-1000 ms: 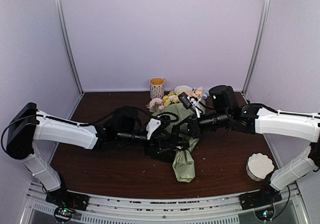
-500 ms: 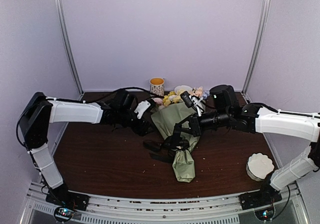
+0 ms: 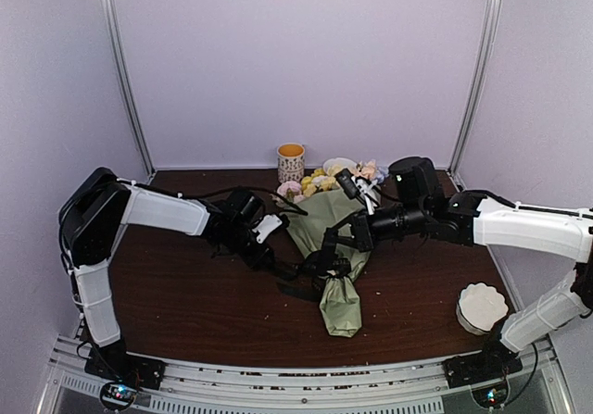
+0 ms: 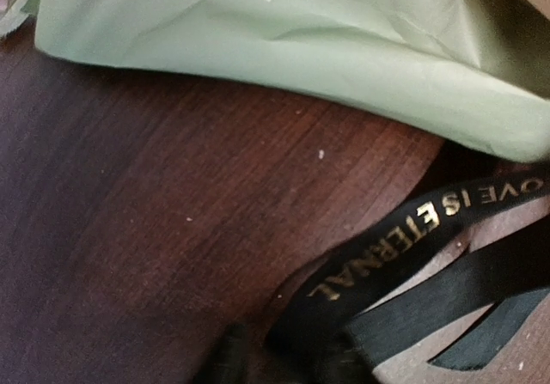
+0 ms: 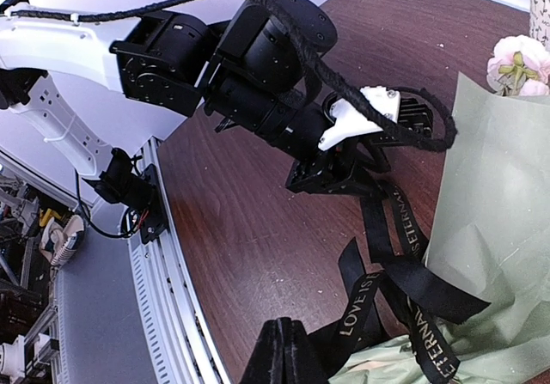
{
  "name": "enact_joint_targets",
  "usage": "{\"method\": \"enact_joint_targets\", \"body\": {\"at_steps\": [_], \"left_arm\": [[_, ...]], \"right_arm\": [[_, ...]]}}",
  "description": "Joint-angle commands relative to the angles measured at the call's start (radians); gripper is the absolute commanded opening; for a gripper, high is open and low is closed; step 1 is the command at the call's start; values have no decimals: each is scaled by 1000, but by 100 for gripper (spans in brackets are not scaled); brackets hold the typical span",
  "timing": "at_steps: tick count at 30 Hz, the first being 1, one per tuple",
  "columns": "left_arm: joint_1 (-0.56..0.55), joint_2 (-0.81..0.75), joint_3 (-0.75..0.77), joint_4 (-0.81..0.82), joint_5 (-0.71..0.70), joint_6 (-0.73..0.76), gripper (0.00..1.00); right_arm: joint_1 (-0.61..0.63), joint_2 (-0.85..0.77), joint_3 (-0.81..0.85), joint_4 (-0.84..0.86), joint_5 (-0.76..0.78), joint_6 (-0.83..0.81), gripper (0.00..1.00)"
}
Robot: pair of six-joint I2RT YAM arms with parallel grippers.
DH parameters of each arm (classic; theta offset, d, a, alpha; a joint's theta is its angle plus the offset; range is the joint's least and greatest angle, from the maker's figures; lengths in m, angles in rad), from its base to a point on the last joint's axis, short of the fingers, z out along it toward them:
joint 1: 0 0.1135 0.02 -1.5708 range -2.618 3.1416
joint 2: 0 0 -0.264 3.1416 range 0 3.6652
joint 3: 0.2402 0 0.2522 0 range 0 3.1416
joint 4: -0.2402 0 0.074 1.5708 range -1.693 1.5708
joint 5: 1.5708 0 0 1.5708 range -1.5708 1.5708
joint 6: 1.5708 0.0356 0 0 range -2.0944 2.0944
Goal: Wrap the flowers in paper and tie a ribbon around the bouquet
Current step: Cross the half-tied ribbon over the folded bouquet.
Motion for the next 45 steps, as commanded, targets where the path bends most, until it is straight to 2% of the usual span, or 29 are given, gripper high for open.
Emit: {"method": "enact_joint_targets", "body": {"at_steps": [1,2,3,7,10,13,15,19,23,28,31,32,34,37,42,45], "left_arm": [[-2,-13,-19,42,-9,28,19],[-2,-20,-22,41,-13,28,5],[-2,-38,-31,52,-16,24,0],[-22,-245,-187,248,48,11,0],[-98,-453,-318,389,90,61,0],[-225,-601,-364,426,63,140,0],[-285,-640,-341,415,111,153,0],[-395,-607,-246,342,188,175,0],[-478,-506,-123,281,258,239,0],[-512,-392,31,222,329,282,0],[-514,-397,65,192,323,293,0],[-513,-424,46,194,293,296,0],[-506,-486,-9,220,130,277,0],[-444,-556,-60,185,-65,240,0],[-313,-566,-23,9,-355,213,0],[-283,-548,11,-49,-468,226,0]], "right_arm": [[-16,-21,0,-14,25,6,0],[-21,-20,1,-14,27,9,0],[-24,-19,3,-16,30,11,0],[-46,-13,9,-28,53,17,0],[-71,-1,18,-30,68,33,0],[-94,19,29,-33,67,43,0],[-106,32,37,-33,59,45,0],[-127,53,65,-51,66,33,0],[-139,70,101,-93,74,5,0],[-147,81,135,-135,81,-15,0],[-149,75,145,-157,86,-27,0],[-150,72,143,-159,88,-28,0],[-151,67,138,-160,89,-32,0],[-151,70,138,-165,75,-36,0],[-151,78,137,-170,41,-37,0],[-151,78,130,-163,25,-33,0]]}}
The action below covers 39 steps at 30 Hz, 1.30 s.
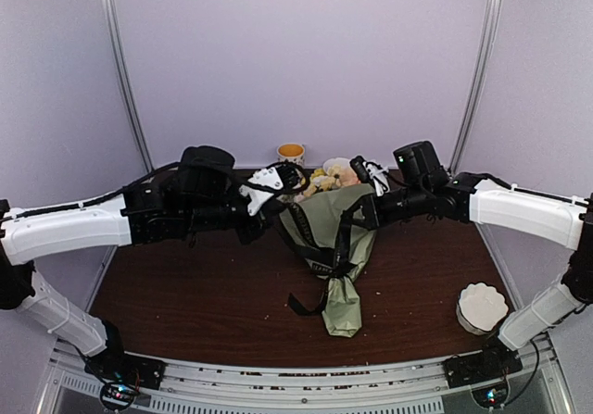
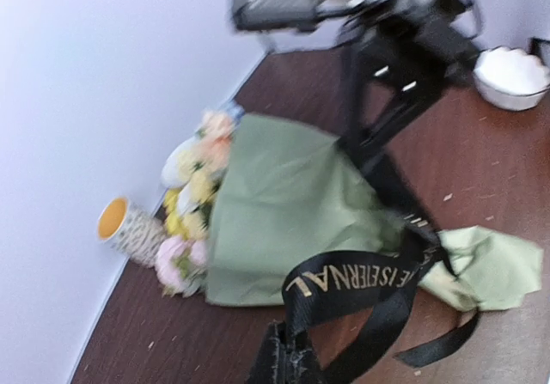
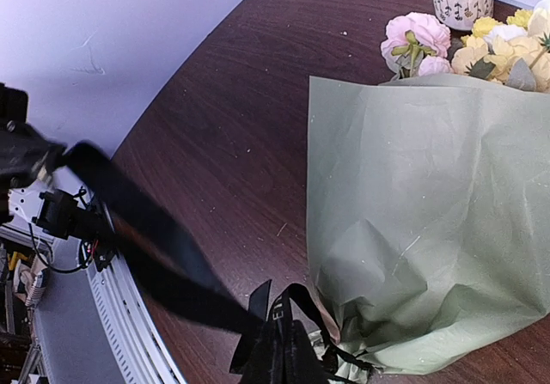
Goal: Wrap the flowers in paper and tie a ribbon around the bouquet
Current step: Cross the half-tied ribbon over the folded bouquet.
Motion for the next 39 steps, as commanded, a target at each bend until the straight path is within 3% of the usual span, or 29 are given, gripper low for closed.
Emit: {"method": "enact_joint_targets", "body": {"at_steps": [1,4,12,16,22,26,32,36,39], "left_arm": [[28,25,50,-109,-289,4,0],[41,55,56,-111,-368,20,0],[148,143,57,-142,-330,-38,0],[148,103,37,-139,-127,-13,0],[148,8,-42,-123,-13,37,0],[107,-1,-22,-153,233,50,0],[-70,64,82,-282,494,127,0],[-122,175,167,-317,651,136,0],[-147,276,281,-325,690,160,0]], "right_arm": [[-6,3,11,1,-33,-8,0],[-7,8,10,4,-43,-5,0],[-6,13,14,-9,-59,-7,0],[-6,16,22,-18,-55,-15,0],[-6,39,40,-15,-69,-15,0],[-6,50,53,-17,-78,-15,0],[-6,53,87,-27,-83,-14,0],[-6,65,108,-44,-88,-23,0],[-6,69,120,-59,-93,-26,0]]}}
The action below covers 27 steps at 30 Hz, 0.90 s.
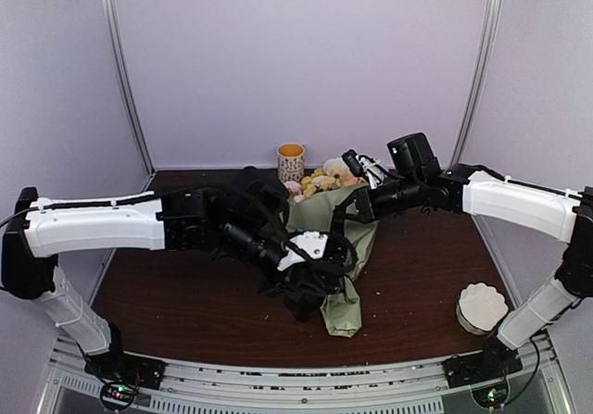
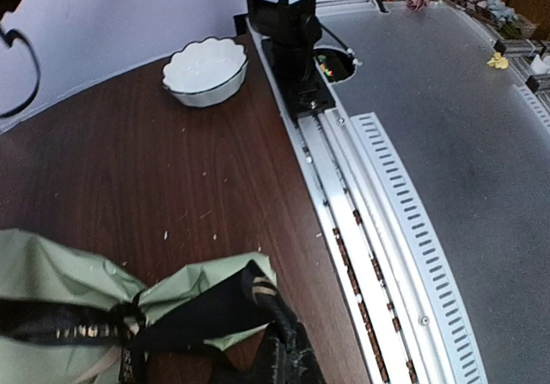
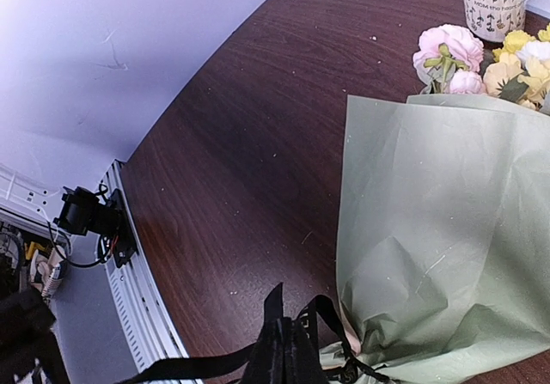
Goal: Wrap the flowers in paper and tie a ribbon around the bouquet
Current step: Cross the half-tied ribbon over the folded bouquet.
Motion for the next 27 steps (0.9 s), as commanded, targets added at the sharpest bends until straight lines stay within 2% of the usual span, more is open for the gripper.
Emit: {"method": "enact_joint_targets", "body": {"at_steps": [1,6,9,14,16,17,20,23,25,27], "left_arm": [[-17,147,152,-25,167,57,0],[-18,326,306,73,94,-2,0],[-31,440,432,73,56,-43,0],[-77,521,500,65,-59,10,1],[-80,531,493,67,-103,14,7],[-80,531,485,66,-135,15,14],[-80,504,447,60,-200,32,45],[-80,430,355,121,-197,65,71],[-79,367,283,184,-204,80,77],[-67,308,221,244,-205,64,79]], "right_arm": [[-5,11,41,-36,-18,-18,0],[-5,-11,45,-57,-9,-28,0],[-4,-17,45,-68,-6,-32,0],[-3,-18,47,-79,-7,-37,0],[-3,-15,49,-86,-6,-39,0],[-4,-15,51,-89,-5,-41,0],[-4,-15,47,-93,-11,-43,0],[-3,-16,42,-84,-16,-37,0],[0,-16,41,-74,-22,-28,0],[6,-16,39,-65,-23,-18,0]]}}
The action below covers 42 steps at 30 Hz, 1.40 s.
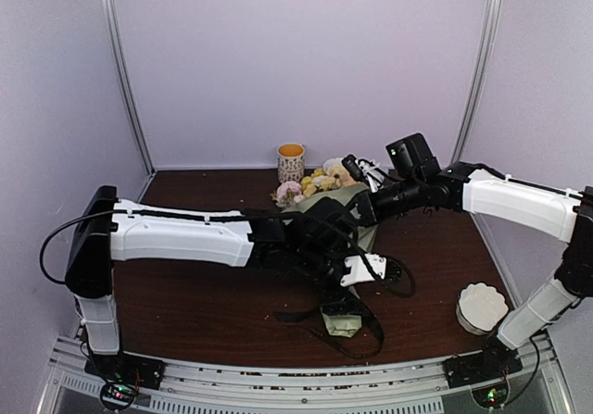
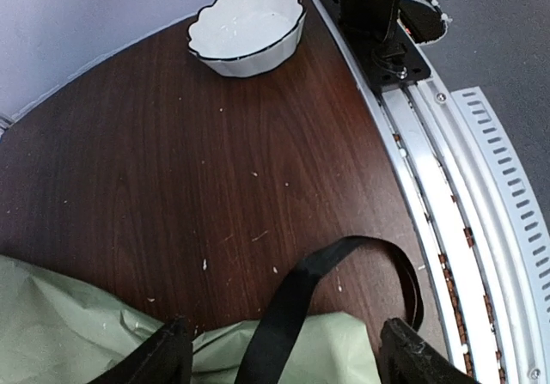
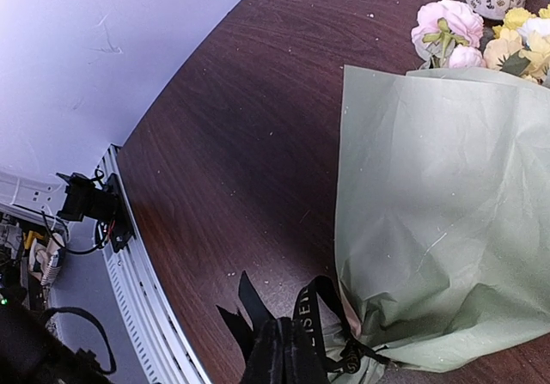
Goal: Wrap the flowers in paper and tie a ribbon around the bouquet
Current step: Cross the half-tied ribbon over the folded bouquet.
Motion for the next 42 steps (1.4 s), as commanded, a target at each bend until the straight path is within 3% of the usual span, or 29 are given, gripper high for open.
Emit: {"method": "enact_joint_targets", "body": {"at_steps": [1,4,7,10,13,19,27,29,33,34,35,42], "left_arm": [[27,-184,-123,182,-20,-5,78],[91,-293,-257,326,36,-128,72],[177,-413,-465,536,71,-314,60],[253,-457,-612,727,65,-440,58],[290,-413,-627,739,87,-488,68],[304,-329,-617,793,86,-522,76],[305,-237,-557,849,159,-550,75],[307,-229,-555,854,124,-560,62],[323,-218,-575,885,133,-586,14],[327,-219,-590,905,138,-595,5],[331,-218,-603,921,143,-602,0],[352,-210,-654,972,139,-633,0]], "right_arm": [[9,-20,19,22,-16,12,0],[20,-26,18,37,-9,44,0],[33,-48,-6,86,15,107,0],[50,-64,-36,159,33,201,0],[74,-75,-59,227,59,260,0],[126,-87,-71,273,104,299,0],[158,-54,-64,302,116,334,0],[164,-44,-60,306,110,336,0],[169,-42,-49,280,108,313,1],[167,-48,-47,264,116,301,5],[168,-53,-45,247,129,287,11],[146,-87,-47,73,247,138,40]]}}
